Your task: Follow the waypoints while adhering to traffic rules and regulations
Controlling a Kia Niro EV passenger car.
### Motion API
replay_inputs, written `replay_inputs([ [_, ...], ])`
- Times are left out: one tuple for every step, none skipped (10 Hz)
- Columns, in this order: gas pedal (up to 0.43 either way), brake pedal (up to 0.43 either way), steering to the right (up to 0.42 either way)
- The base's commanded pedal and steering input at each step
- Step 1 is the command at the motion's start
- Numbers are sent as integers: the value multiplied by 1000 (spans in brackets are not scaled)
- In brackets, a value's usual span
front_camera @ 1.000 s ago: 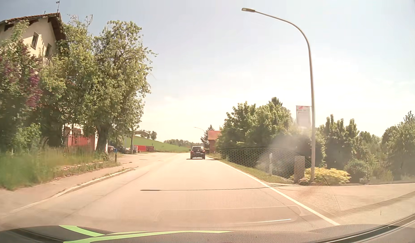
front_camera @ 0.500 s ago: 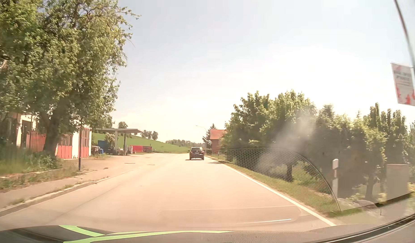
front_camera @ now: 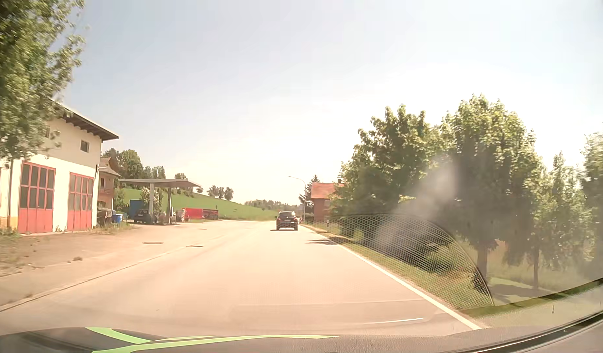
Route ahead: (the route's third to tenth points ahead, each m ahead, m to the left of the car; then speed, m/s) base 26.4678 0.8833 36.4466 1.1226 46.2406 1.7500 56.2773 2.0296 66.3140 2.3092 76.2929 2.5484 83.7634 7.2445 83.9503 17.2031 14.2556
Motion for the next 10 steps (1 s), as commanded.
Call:
replay_inputs([
  [79,0,-11],
  [0,0,-11],
  [0,0,-11],
  [0,0,-11],
  [0,0,-11],
  [0,0,-9],
  [0,0,-8],
  [0,0,-8],
  [0,0,-8],
  [0,0,-7],
])
